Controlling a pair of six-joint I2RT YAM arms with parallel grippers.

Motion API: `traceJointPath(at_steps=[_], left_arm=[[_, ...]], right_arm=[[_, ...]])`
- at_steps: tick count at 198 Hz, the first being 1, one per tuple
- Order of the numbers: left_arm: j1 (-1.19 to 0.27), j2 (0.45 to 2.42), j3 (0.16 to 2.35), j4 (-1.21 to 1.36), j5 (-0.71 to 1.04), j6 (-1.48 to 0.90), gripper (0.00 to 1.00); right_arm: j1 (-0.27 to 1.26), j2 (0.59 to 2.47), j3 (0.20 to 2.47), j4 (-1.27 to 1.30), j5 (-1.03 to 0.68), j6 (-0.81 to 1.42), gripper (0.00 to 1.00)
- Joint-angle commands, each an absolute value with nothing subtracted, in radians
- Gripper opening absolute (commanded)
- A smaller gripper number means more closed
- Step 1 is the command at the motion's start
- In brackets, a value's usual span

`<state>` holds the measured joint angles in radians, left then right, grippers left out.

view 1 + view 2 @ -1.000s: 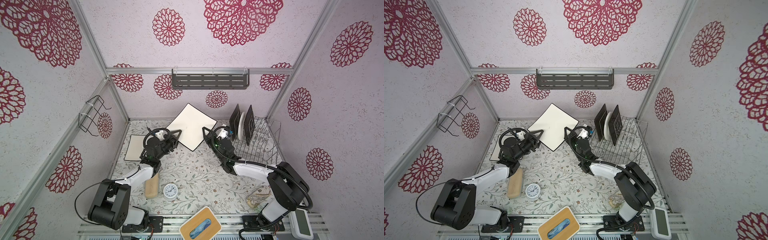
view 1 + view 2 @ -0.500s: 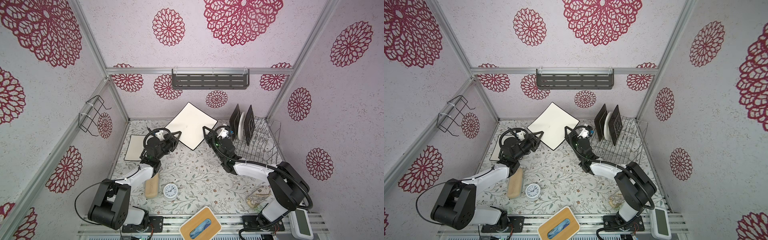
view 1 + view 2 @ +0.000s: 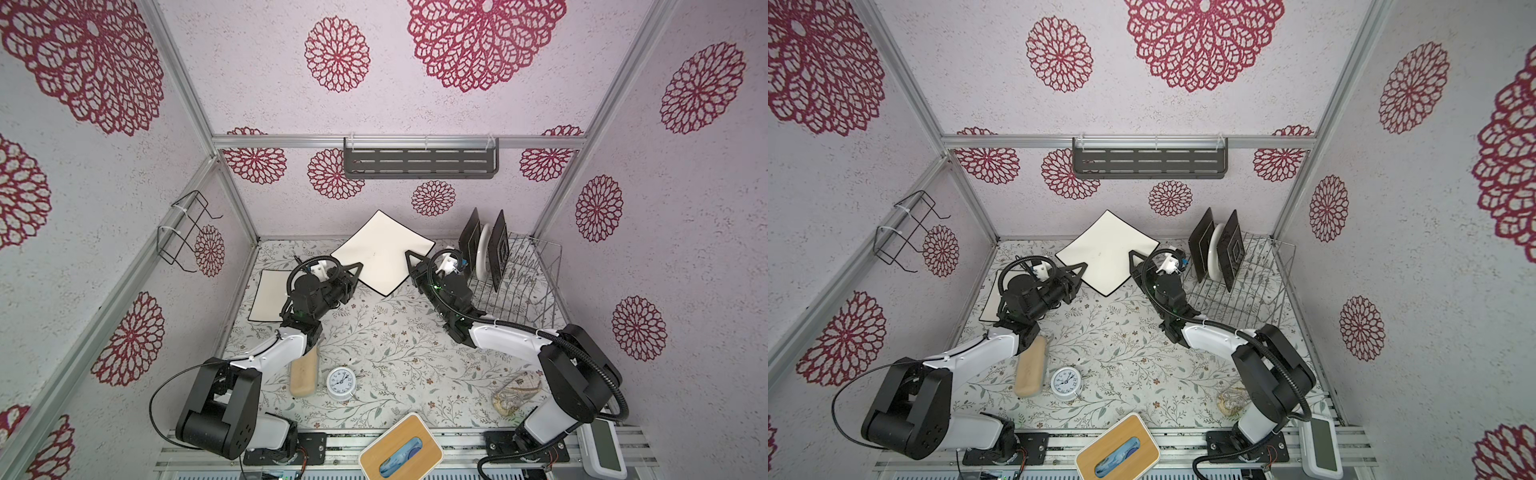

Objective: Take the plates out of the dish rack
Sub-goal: 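Open the right gripper off the white plate while the left gripper holds it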

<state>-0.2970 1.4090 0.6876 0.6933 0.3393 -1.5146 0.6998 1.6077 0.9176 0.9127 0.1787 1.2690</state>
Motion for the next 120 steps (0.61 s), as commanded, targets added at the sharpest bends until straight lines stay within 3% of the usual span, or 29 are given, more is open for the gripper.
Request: traceJointPath(at_steps=[1, 40, 120], left_arm=[[-0.304, 1.398, 0.709, 0.754, 0.333, -1.499, 0.00], [-0.303, 1.384, 0.711, 0.770, 0.308, -1.509, 0.00], [-0.273, 1.373, 0.724, 0.827, 0.290, -1.558, 0.00]], right_arm=[[0.687, 1.507, 0.937, 1.083, 0.167, 1.266, 0.42], [0.674, 1.493, 0.903, 1.088, 0.172, 1.282, 0.60], [0.653, 1.483, 0.842, 1.108, 0.171, 1.329, 0.69]])
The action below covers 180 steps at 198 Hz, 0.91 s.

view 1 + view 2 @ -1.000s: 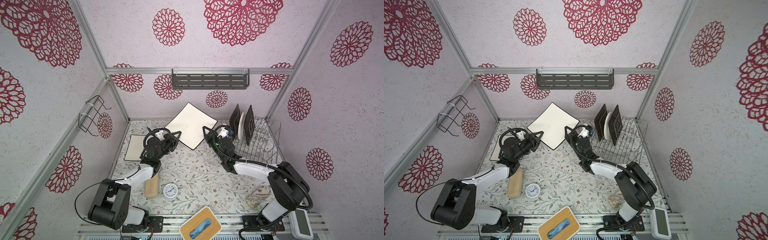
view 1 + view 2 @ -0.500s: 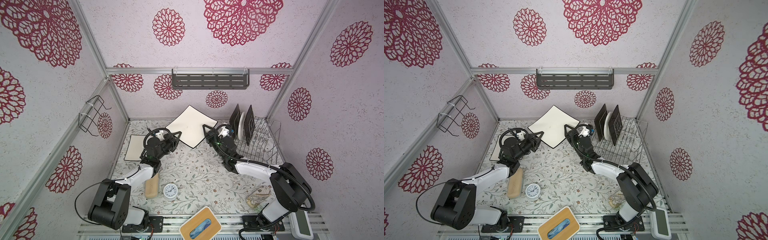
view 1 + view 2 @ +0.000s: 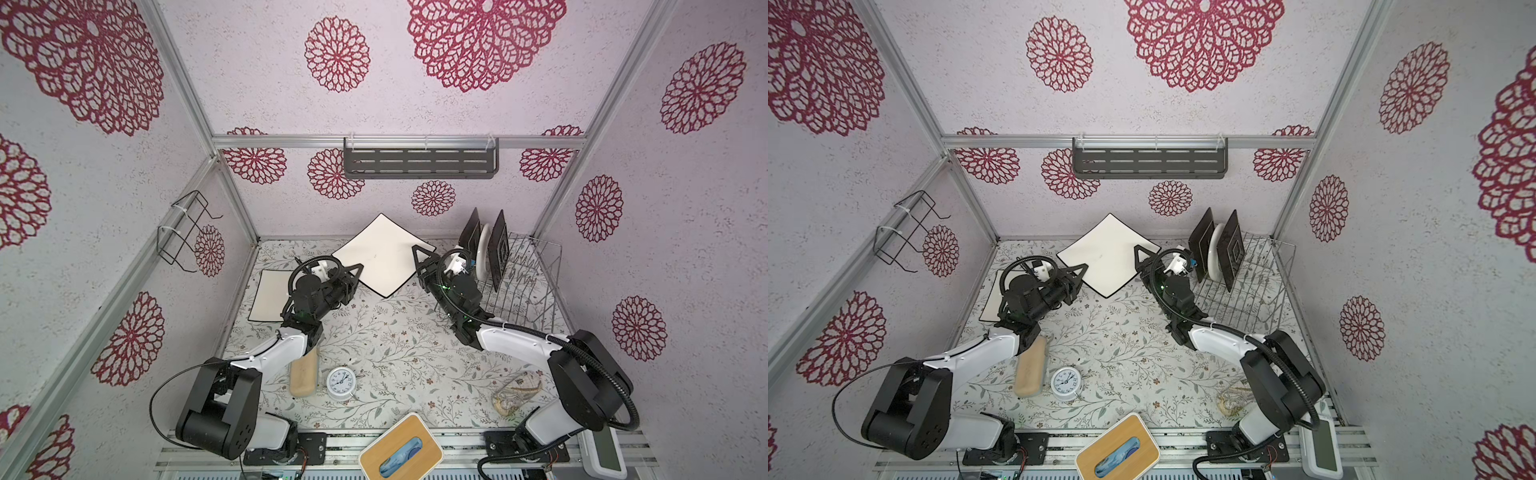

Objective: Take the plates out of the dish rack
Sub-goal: 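Open the right gripper off the white plate while the left gripper holds it, then carry the plate with the left gripper toward the first plate while right arm withdraws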

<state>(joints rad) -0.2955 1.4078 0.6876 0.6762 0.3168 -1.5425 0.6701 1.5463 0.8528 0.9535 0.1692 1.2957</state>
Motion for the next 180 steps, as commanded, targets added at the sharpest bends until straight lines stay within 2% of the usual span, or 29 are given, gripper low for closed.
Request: traceJointPath(at_steps=[1, 97, 180], left_arm=[[-0.273, 1.373, 0.725, 0.829, 0.290, -1.558, 0.00], [-0.238, 1.345, 0.737, 0.836, 0.293, -1.569, 0.00], [-0.139, 1.295, 0.675, 0.824, 0.300, -1.562, 0.00]], right_arm=[[0.653, 1.483, 0.841, 1.111, 0.170, 1.330, 0.69], [0.627, 1.457, 0.787, 1.108, 0.164, 1.350, 0.71], [0.611, 1.408, 0.774, 1.017, 0.140, 1.321, 0.72]])
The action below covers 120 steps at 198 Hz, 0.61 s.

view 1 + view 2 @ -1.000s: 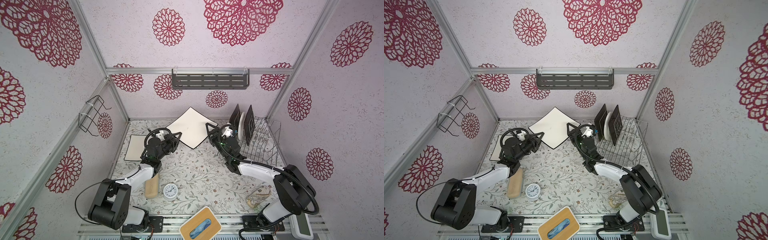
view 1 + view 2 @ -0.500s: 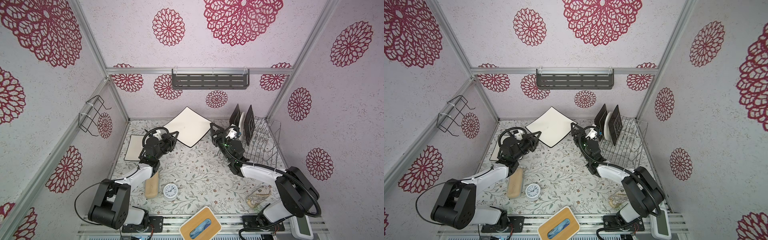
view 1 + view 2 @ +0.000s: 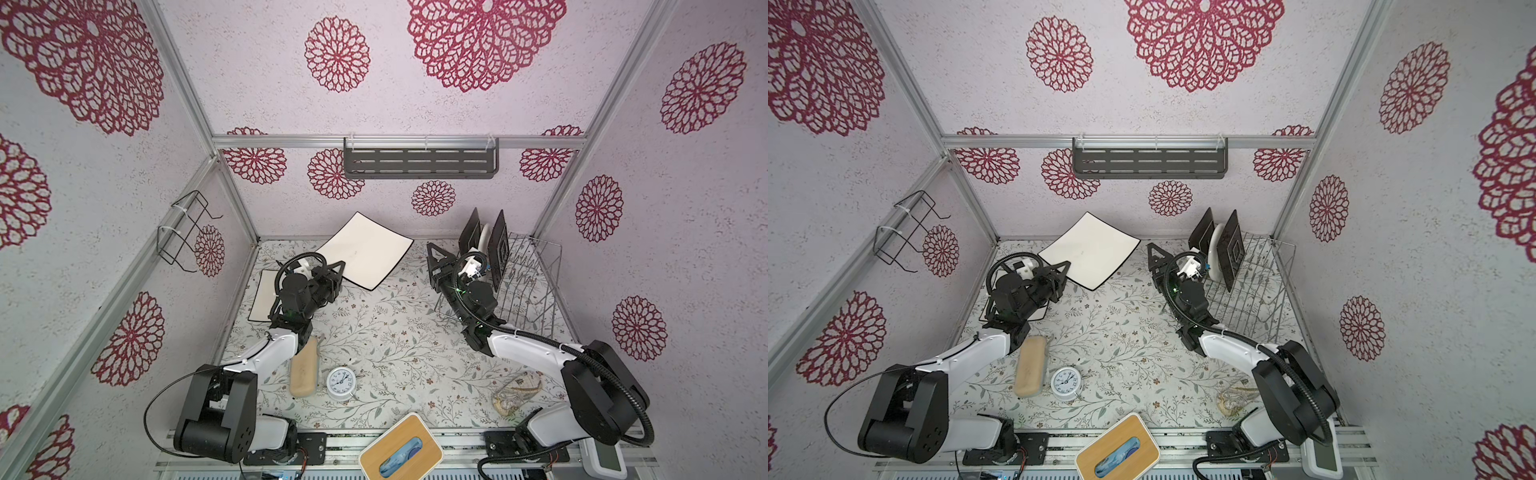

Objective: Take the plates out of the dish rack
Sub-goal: 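Carry the plate with the left gripper toward the first plate while right arm withdraws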

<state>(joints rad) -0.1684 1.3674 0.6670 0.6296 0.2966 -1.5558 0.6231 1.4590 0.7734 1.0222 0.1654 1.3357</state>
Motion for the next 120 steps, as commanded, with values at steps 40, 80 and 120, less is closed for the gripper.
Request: traceJointPath(at_steps=[40, 80, 120], left_arm=[[-0.081, 1.268, 0.638, 0.812, 0.302, -1.549, 0.00], [-0.026, 1.237, 0.599, 0.782, 0.260, -1.524, 0.00], [0.035, 1.227, 0.564, 0.772, 0.242, -1.516, 0.00]], right_arm=[[0.605, 1.389, 0.783, 0.913, 0.102, 1.295, 0.72], [0.606, 1.398, 0.792, 0.860, 0.053, 1.282, 0.72], [0.608, 1.441, 0.798, 0.851, -0.019, 1.295, 0.72]])
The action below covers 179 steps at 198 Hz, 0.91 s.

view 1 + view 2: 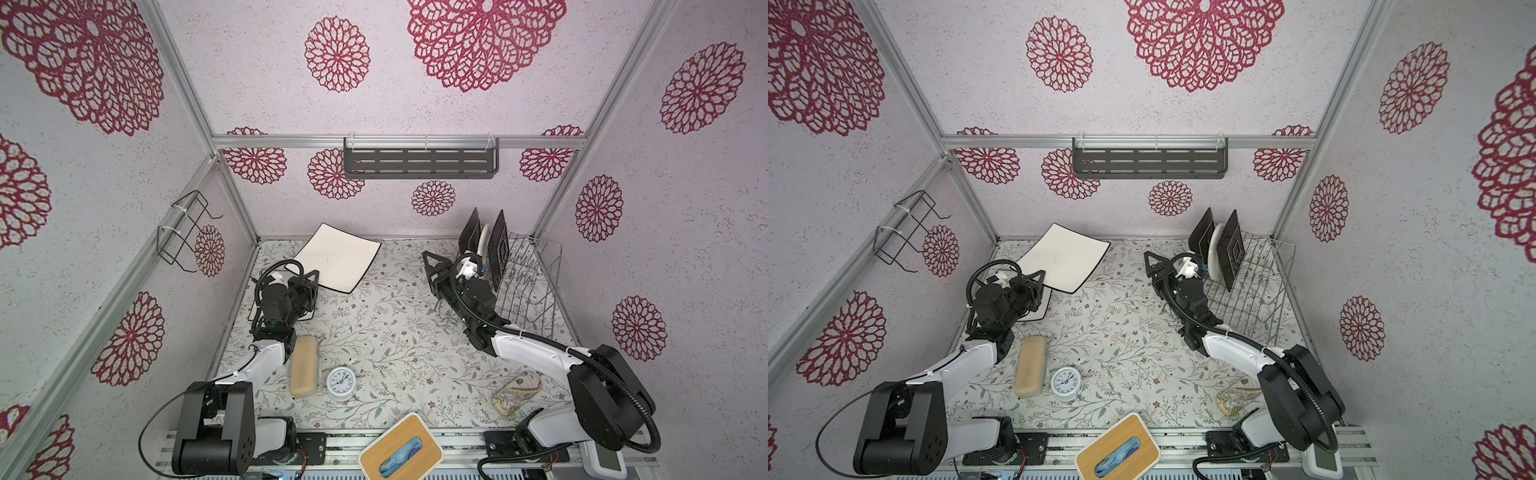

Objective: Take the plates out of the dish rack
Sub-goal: 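Carry the plate with the left gripper toward the first plate while right arm withdraws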

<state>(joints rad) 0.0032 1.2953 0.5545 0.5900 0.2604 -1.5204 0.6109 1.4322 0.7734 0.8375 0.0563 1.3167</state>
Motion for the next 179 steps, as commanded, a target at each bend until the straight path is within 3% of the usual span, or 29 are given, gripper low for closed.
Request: traceJointPath(at_steps=[1, 72, 179], left_arm=[[0.038, 1.226, 0.564, 0.772, 0.240, -1.515, 0.00], [0.175, 1.203, 0.498, 0.753, 0.219, -1.498, 0.00], [0.366, 1.288, 0.413, 0.863, 0.260, -1.480, 0.00]], right_arm=[[0.608, 1.442, 0.799, 0.850, -0.021, 1.295, 0.72], [0.614, 1.551, 0.898, 0.794, -0.211, 1.285, 0.72], [0.637, 1.637, 0.931, 0.810, -0.273, 1.315, 0.74]])
